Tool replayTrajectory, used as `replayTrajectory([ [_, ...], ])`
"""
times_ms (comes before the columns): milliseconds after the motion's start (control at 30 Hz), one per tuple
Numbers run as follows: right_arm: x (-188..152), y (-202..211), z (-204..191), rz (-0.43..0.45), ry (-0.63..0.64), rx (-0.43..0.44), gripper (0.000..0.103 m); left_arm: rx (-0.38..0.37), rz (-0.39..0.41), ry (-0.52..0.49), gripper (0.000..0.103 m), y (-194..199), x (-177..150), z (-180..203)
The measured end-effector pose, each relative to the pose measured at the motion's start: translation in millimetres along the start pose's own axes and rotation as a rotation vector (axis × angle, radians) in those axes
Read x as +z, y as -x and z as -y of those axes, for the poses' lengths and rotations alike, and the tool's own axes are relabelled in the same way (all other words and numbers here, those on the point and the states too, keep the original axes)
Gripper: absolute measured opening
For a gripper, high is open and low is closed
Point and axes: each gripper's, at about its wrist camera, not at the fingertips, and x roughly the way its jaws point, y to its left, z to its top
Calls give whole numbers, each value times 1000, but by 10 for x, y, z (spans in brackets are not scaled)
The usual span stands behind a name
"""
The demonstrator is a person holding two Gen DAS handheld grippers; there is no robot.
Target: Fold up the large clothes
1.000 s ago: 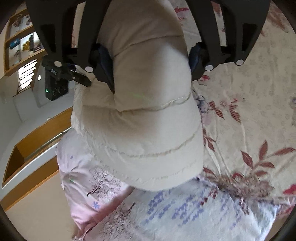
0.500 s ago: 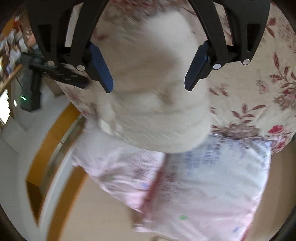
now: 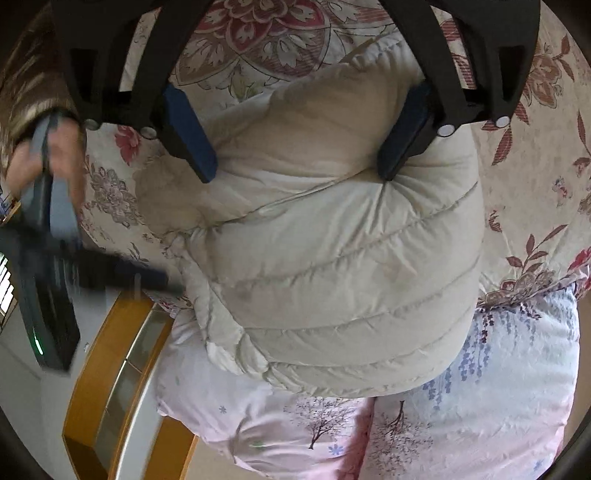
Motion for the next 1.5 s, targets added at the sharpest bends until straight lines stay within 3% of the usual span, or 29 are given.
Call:
replayTrajectory([
  [100,371,-86,287,53,-172,26,76,2,-4,-16,99,-10,-5,49],
  [200,594,-326,447,27,-262,34,73,9,-5,-24,102,-23,4,83],
  [267,683,-536,476,-11,-264,49,38,12,-2,-25,102,-17,2,89],
  [300,701,-612,487,-24,-259,46,13,12,-1,-26,102,-18,0,90],
  [367,667,-751,574,-46,-296,-40,10,3,11,-34,102,-8,1,109],
  [533,551,-957,717,-102,-361,-126,8,14,51,-55,102,71,42,246],
  [600,547,-938,675,-109,-340,-139,12,46,58,-53,102,110,43,286],
  [733,496,-556,488,-33,-255,-154,42,132,69,-37,102,221,17,310],
  [833,320,-164,243,28,-141,-107,43,198,75,-5,102,316,-47,269],
  [1000,-151,165,-84,-13,-18,-12,49,298,70,47,102,400,-159,214],
  [1100,-410,129,-218,-49,47,-54,54,355,73,53,102,454,-246,224],
  [1200,-573,-146,-212,-138,57,-88,56,376,74,63,102,503,-341,223],
  [1367,-636,-108,-277,-108,78,-138,60,388,52,96,102,536,-479,179],
  [1500,-717,168,-410,-26,135,-198,93,395,36,113,102,540,-560,151],
])
